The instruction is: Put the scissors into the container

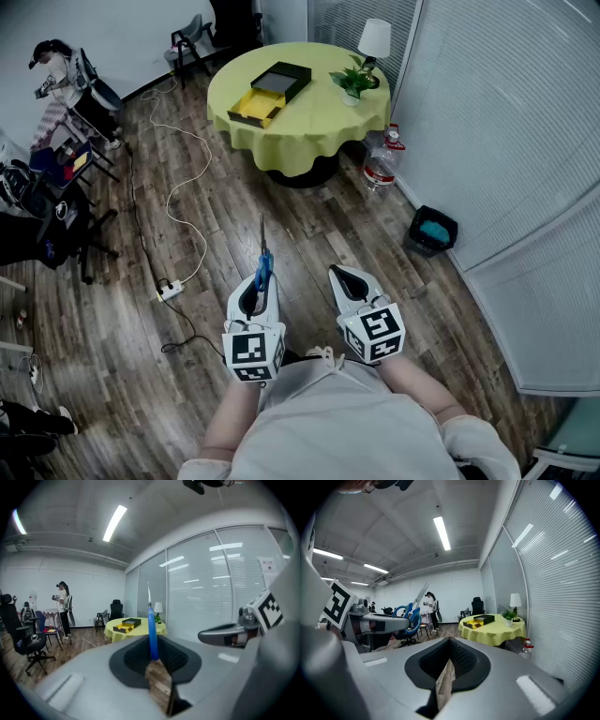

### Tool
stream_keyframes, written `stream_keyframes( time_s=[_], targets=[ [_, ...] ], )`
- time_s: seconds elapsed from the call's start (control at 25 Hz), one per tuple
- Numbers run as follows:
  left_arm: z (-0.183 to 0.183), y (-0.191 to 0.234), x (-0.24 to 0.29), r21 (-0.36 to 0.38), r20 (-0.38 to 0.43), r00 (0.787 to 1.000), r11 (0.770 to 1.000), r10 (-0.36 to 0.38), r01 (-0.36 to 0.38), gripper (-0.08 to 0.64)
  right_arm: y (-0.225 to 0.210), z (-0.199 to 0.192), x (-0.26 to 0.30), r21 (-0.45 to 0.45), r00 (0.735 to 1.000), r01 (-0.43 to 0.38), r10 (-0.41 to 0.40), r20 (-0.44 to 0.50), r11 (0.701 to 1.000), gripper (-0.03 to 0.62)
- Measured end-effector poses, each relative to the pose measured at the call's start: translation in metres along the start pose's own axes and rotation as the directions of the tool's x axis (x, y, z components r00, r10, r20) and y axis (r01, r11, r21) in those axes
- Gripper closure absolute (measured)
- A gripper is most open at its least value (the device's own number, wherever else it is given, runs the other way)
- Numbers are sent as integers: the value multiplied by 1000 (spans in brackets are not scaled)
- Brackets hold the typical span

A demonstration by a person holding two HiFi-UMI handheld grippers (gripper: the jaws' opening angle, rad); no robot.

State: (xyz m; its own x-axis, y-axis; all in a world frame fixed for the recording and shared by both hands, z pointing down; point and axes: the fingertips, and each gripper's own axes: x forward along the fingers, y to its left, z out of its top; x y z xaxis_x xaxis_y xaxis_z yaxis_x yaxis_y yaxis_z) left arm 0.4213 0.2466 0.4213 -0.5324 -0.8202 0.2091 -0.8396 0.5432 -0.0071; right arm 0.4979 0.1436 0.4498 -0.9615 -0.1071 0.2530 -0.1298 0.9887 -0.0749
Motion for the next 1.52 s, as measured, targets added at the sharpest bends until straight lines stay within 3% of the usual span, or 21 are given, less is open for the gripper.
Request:
stream_keyframes(
  time_s=[0.76, 1.16, 1.52],
  targets=[
    [-5, 27, 27, -18, -61, 998, 1000, -22, 21, 511, -1, -3, 38, 98, 1000, -5, 6, -5, 995, 592],
    [4, 113, 74, -38, -73, 997, 999, -25, 23, 511, 21, 12, 136, 82, 998, -15, 20, -57, 997, 592],
    [19, 234, 134, -64, -61, 997, 997, -47, 43, 511, 53, 36, 267, 86, 993, -8, 17, -113, 996, 592]
  ],
)
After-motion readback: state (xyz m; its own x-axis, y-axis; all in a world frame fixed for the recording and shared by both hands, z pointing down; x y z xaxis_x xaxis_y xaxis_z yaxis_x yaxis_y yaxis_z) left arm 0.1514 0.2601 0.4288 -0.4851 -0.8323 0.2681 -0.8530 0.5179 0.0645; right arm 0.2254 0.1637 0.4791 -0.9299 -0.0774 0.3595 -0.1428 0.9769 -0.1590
